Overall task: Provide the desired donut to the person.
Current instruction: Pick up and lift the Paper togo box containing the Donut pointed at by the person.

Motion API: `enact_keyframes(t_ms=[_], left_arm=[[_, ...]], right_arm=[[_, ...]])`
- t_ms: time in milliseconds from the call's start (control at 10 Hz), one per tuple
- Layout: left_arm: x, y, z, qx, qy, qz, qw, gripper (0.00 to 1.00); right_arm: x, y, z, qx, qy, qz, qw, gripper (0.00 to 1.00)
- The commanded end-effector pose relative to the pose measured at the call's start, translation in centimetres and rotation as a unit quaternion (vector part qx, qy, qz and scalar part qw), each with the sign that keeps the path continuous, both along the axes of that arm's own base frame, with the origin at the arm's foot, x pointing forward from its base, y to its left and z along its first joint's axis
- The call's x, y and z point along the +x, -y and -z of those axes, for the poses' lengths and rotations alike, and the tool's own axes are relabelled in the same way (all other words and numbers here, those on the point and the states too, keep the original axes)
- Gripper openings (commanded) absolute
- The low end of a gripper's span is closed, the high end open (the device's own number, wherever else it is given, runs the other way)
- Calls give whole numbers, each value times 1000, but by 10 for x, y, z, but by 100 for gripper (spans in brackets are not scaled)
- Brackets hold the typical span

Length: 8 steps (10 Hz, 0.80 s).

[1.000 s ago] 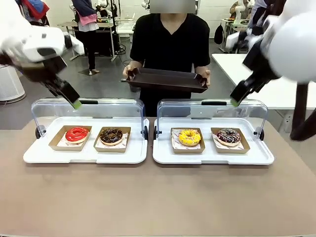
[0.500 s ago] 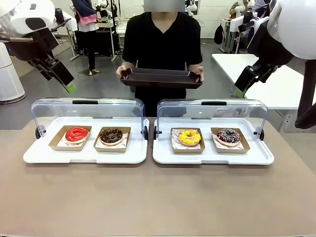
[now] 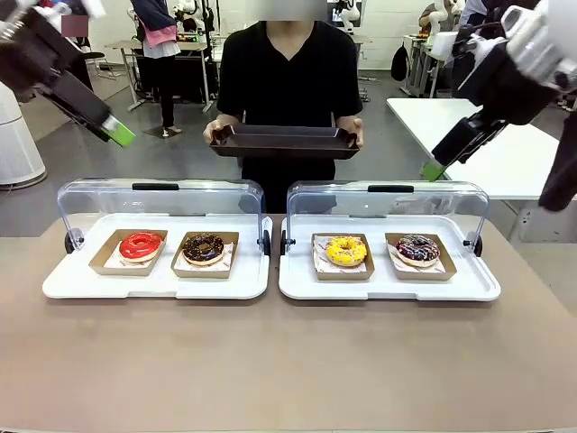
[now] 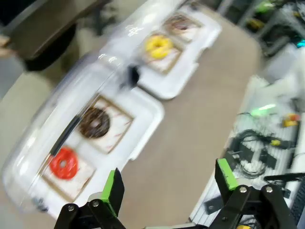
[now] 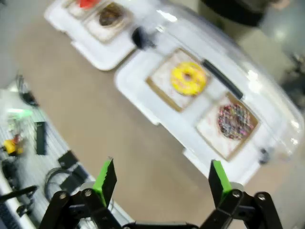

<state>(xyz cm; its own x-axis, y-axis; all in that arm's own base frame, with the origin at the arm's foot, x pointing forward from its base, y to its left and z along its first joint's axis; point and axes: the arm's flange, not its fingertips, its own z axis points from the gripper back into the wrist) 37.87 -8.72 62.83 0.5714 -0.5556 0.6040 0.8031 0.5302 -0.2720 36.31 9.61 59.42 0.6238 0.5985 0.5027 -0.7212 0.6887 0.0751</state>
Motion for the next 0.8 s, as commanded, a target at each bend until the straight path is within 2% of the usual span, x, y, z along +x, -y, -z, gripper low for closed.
enact_keyframes(t_ms=[0, 300, 400, 600, 700], left_arm=[[14, -38, -10, -106, -121, 132, 978, 100], [22, -117, 4, -117, -66, 181, 974, 100], [21, -140, 9, -117, -34, 188, 975, 100], [18, -165, 16, -112, 24, 179, 977, 100], [16, -173, 19, -113, 39, 180, 976, 100]], right_arm=[[16, 35, -3, 98, -69, -115, 986, 100], [45, 104, 8, 236, -78, -181, 952, 100], [49, 127, 13, 275, -76, -177, 942, 100], [55, 161, 20, 309, -42, -110, 944, 100], [56, 177, 25, 323, -28, -111, 939, 100]])
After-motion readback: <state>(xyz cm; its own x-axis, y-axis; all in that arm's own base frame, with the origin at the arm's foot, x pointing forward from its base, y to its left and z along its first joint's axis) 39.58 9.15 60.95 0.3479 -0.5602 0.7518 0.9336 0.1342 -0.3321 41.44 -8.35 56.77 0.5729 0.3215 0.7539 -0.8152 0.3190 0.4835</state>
